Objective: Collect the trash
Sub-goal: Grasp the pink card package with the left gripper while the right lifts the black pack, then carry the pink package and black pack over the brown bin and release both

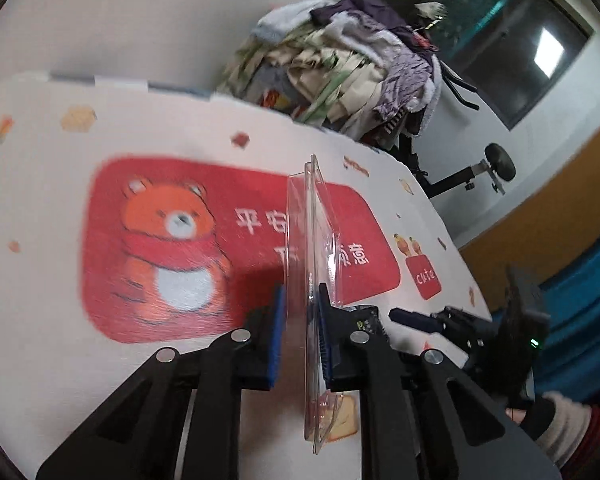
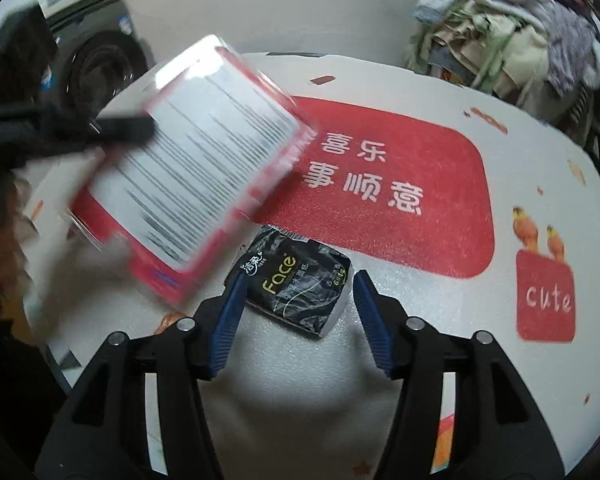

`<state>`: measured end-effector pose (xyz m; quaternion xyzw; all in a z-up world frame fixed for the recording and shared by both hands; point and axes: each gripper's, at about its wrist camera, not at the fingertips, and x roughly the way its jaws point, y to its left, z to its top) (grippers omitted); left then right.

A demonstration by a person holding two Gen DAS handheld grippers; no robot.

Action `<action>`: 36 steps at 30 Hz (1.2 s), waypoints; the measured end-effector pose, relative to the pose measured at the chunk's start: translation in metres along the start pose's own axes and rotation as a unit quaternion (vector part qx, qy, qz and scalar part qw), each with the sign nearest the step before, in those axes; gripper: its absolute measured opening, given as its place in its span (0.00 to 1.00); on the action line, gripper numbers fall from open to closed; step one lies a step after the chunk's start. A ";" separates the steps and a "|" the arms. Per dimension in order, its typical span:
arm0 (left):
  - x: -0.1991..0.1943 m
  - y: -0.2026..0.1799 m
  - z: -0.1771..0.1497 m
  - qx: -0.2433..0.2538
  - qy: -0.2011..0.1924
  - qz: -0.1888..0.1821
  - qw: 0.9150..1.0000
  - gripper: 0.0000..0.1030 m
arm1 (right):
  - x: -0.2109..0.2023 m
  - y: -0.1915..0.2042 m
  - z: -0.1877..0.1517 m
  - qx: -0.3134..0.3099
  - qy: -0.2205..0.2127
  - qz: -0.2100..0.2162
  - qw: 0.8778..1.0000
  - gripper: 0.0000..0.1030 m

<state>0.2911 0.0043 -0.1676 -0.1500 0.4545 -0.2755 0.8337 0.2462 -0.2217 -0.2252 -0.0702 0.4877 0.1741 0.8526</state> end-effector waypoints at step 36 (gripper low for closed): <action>-0.130 -0.094 -0.154 0.128 0.004 0.020 0.992 0.15 | -0.128 0.031 -0.069 0.067 -0.065 0.000 0.996 0.73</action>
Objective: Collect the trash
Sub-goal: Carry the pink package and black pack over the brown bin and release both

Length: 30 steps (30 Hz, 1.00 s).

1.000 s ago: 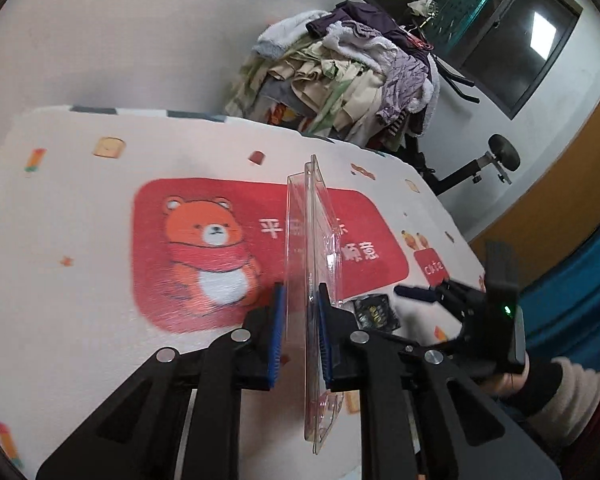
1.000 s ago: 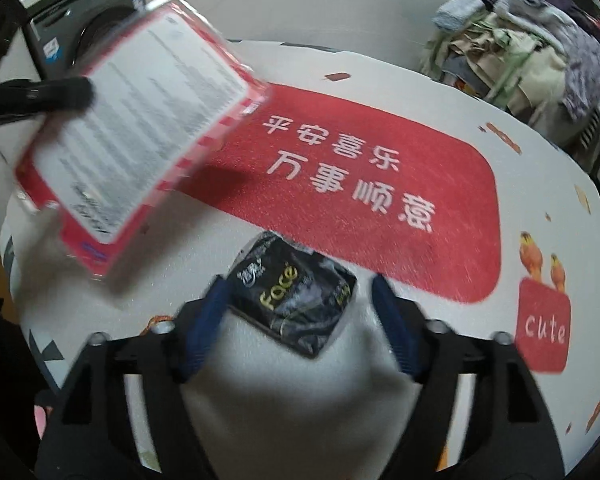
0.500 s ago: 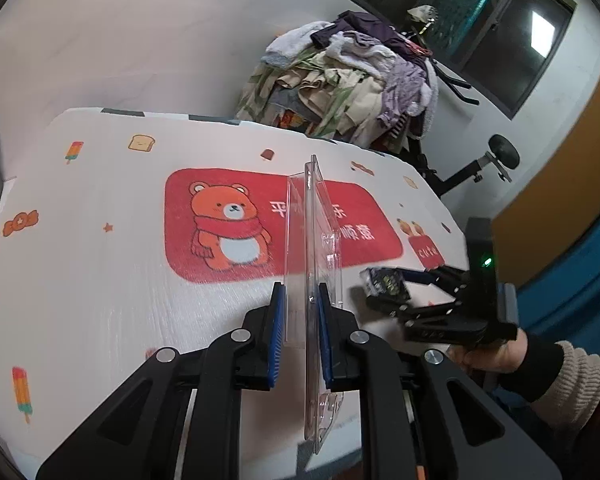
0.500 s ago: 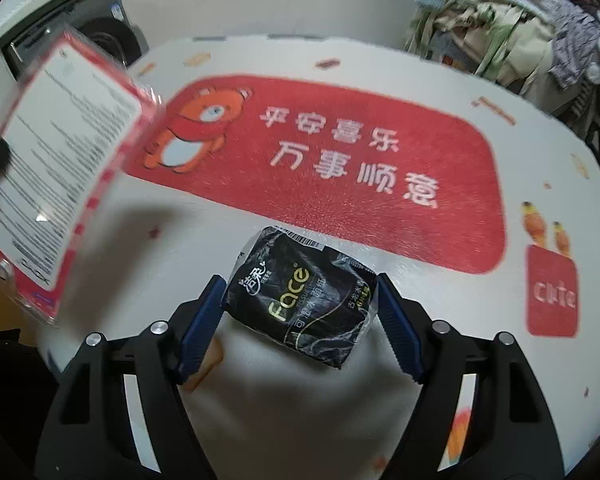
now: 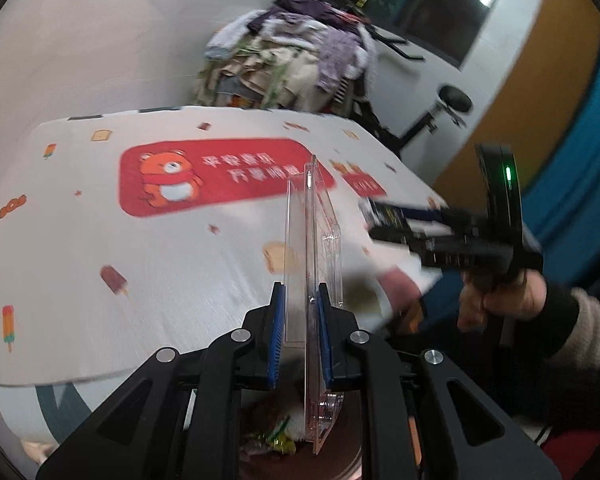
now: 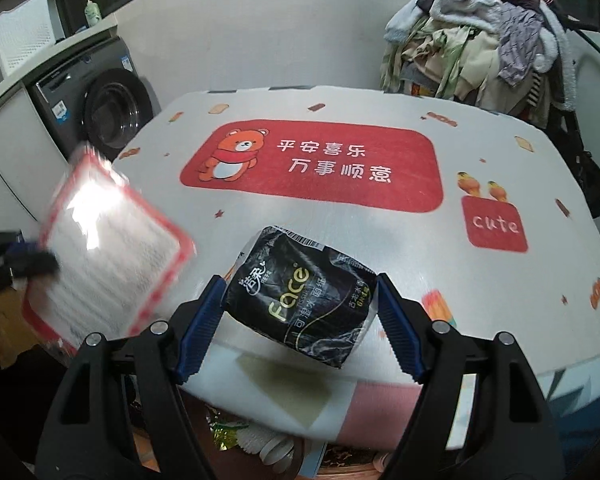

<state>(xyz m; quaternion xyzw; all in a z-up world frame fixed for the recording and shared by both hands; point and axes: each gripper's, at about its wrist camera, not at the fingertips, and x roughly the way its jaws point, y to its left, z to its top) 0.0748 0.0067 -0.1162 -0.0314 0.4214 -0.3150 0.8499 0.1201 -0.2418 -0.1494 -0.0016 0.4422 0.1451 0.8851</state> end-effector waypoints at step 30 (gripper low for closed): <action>0.048 -0.048 -0.115 0.082 0.097 0.017 0.992 0.50 | -0.051 0.001 -0.086 0.018 -0.009 -0.007 1.000 0.73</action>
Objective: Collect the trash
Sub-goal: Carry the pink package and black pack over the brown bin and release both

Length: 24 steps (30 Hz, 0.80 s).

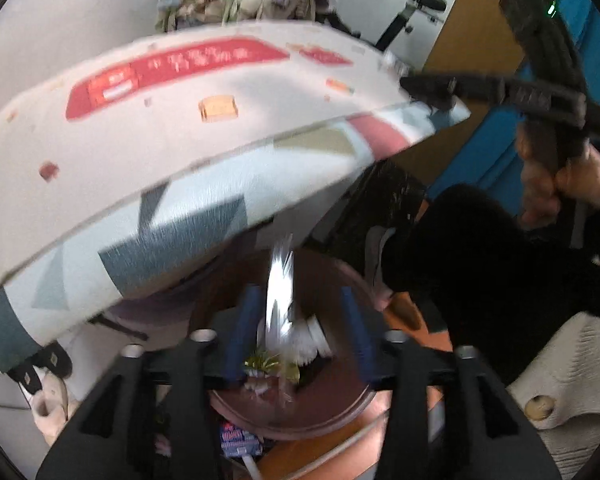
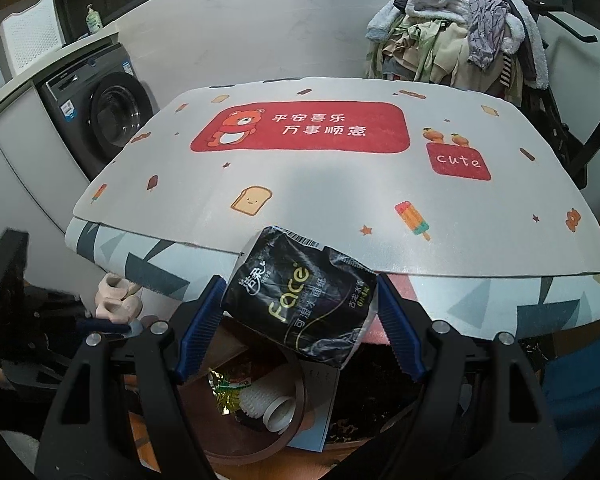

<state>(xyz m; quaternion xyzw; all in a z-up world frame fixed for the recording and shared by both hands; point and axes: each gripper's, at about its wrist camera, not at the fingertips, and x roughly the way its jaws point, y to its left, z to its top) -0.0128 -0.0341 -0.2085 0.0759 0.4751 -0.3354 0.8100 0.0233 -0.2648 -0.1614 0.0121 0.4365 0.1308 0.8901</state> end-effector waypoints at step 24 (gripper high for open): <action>-0.115 0.023 0.000 -0.120 -0.163 0.117 0.972 0.94 | 0.037 0.092 -0.062 -0.092 0.072 0.048 0.992 0.73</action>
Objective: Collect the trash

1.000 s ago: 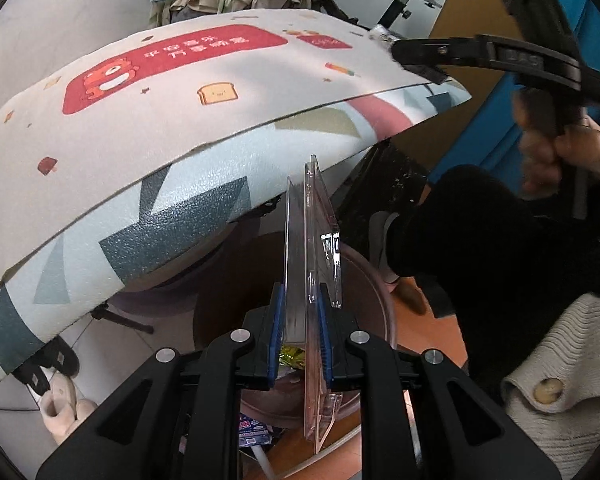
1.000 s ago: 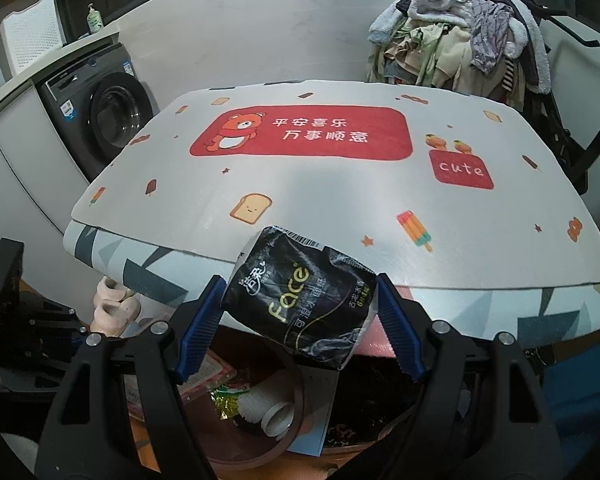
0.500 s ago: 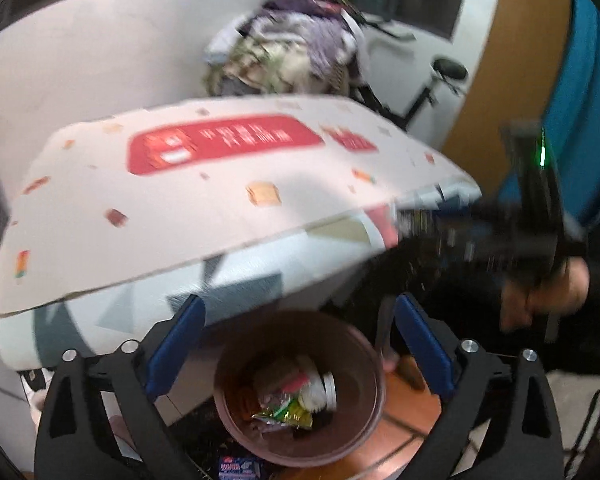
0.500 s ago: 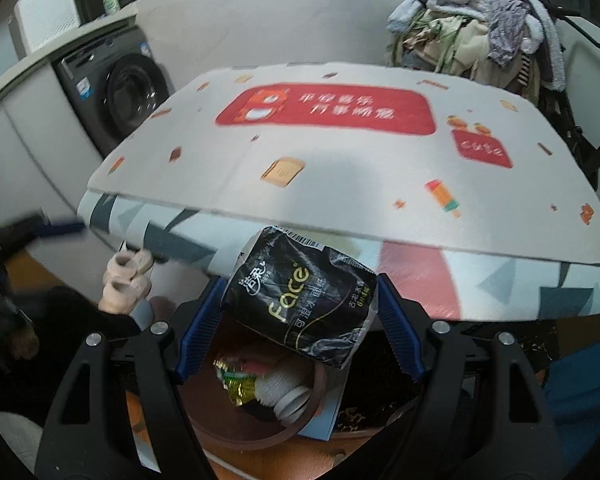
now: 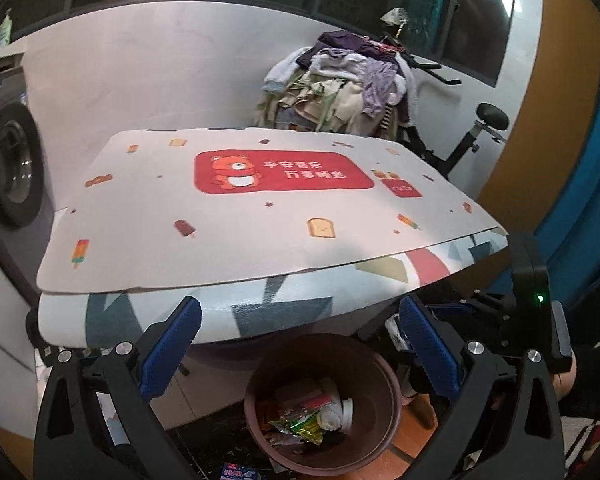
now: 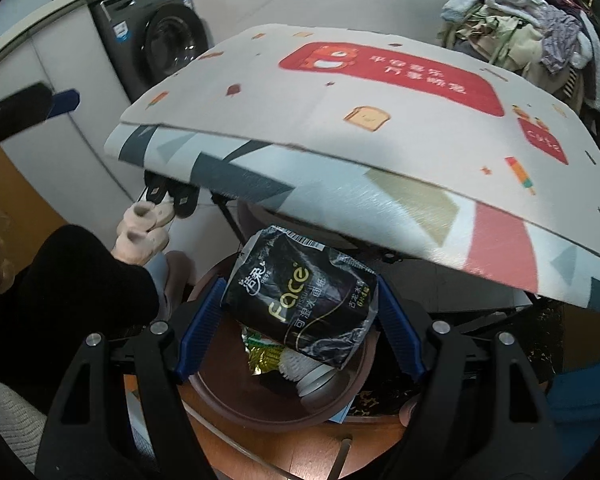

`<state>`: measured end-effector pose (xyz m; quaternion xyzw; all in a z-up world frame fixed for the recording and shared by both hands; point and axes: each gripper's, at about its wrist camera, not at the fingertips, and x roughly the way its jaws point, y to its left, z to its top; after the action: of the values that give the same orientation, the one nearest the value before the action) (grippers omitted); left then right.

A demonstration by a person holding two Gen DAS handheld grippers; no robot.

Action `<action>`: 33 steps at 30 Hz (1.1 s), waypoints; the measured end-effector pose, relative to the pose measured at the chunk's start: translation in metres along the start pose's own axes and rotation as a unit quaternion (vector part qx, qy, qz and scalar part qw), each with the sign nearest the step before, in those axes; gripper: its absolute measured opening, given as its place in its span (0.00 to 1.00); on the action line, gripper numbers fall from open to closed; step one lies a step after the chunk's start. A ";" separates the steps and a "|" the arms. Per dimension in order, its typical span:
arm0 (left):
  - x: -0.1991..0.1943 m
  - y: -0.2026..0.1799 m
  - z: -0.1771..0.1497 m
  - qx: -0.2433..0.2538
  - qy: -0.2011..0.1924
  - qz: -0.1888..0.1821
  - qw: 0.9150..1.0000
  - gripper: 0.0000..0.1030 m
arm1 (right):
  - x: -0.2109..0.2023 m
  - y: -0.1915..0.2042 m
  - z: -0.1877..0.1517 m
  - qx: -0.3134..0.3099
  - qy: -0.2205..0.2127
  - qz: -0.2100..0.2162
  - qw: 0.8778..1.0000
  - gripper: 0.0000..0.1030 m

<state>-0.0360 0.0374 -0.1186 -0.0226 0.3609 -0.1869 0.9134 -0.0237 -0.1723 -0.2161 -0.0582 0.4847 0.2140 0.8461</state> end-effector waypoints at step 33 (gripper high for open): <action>-0.007 -0.016 0.010 0.053 -0.036 0.089 0.994 0.94 | -0.032 -0.009 0.020 0.011 -0.050 -0.048 0.998 0.94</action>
<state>-0.0386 0.0243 -0.1041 0.0515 0.3177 -0.1228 0.9388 -0.0185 -0.1840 -0.1795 -0.0614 0.4410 0.1707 0.8790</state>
